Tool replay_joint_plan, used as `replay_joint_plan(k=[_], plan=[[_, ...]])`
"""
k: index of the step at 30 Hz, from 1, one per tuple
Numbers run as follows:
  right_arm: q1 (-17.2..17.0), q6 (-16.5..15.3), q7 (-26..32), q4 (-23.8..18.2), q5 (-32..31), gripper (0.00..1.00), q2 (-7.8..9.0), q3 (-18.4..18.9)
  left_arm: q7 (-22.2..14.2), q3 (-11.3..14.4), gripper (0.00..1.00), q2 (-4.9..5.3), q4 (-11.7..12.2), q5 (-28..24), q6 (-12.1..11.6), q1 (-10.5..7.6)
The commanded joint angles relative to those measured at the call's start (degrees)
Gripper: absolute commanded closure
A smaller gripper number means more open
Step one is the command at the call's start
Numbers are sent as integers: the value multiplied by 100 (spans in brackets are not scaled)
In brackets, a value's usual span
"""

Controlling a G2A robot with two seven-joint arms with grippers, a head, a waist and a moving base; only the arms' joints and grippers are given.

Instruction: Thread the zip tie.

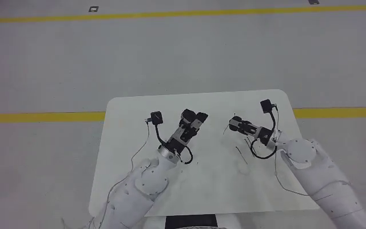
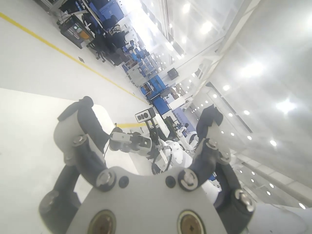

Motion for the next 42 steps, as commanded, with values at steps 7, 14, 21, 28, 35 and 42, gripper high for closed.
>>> replay_joint_plan(k=[7,14,21,28,35,42], plan=[[-13,166,-106,7,260,100,-56,-62,-525,-81,0,157,110,1781,-289,22],[185,347,145,240,875,100,-179,-269,-563,240,0,405,272,3596,-289,-59],[210,349,174,261,894,100,-189,-289,-563,240,0,405,272,3596,-289,-59],[174,366,83,257,908,100,-205,-302,-559,335,0,397,308,3903,-273,-108],[242,131,335,599,1506,100,-313,-405,26,648,0,396,564,5748,88,-259],[328,20,576,777,1823,100,-371,-465,527,854,0,385,921,6717,225,-426]])
